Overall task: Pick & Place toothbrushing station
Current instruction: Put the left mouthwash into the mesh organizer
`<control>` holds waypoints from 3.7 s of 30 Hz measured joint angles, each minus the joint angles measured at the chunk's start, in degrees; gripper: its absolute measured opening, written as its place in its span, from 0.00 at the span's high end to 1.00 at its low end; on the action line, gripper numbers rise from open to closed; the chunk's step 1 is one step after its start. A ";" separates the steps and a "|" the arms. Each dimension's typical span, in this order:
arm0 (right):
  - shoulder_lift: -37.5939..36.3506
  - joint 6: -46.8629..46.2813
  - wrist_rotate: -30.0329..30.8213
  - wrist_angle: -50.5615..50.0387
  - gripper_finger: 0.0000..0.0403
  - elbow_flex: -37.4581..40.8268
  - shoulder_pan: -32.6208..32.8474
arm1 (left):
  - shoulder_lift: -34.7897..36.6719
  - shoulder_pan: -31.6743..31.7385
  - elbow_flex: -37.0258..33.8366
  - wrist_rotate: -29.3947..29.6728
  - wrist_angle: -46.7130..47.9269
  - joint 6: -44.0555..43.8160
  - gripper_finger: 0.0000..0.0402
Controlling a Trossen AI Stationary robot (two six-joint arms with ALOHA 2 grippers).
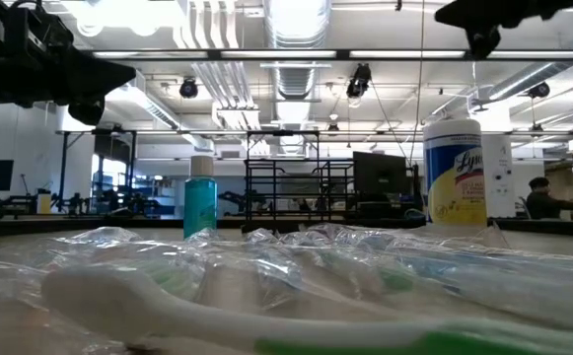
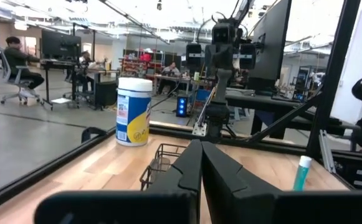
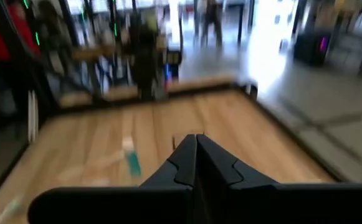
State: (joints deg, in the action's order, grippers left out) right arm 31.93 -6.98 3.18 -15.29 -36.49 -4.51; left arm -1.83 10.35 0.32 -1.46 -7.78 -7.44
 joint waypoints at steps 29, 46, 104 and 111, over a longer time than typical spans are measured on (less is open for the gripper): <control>34.02 -19.44 5.97 -32.77 0.83 -31.21 30.55 | 0.00 0.00 0.01 -0.01 -0.20 -9.70 0.97; 53.33 -32.51 2.12 -41.26 0.57 -38.48 36.03 | 0.00 0.00 0.00 0.01 0.32 -10.90 0.97; 74.44 -44.03 2.82 -46.41 0.62 -46.32 42.37 | -0.02 -0.01 0.00 0.01 2.83 -9.01 0.97; 74.41 -44.00 1.67 -45.30 0.68 -44.63 42.35 | -0.02 0.00 0.00 0.01 3.40 -9.01 0.97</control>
State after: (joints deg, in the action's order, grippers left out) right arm 106.34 -50.99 4.85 -60.58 -81.12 37.85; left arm -1.85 10.35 0.32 -1.45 -4.38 -16.45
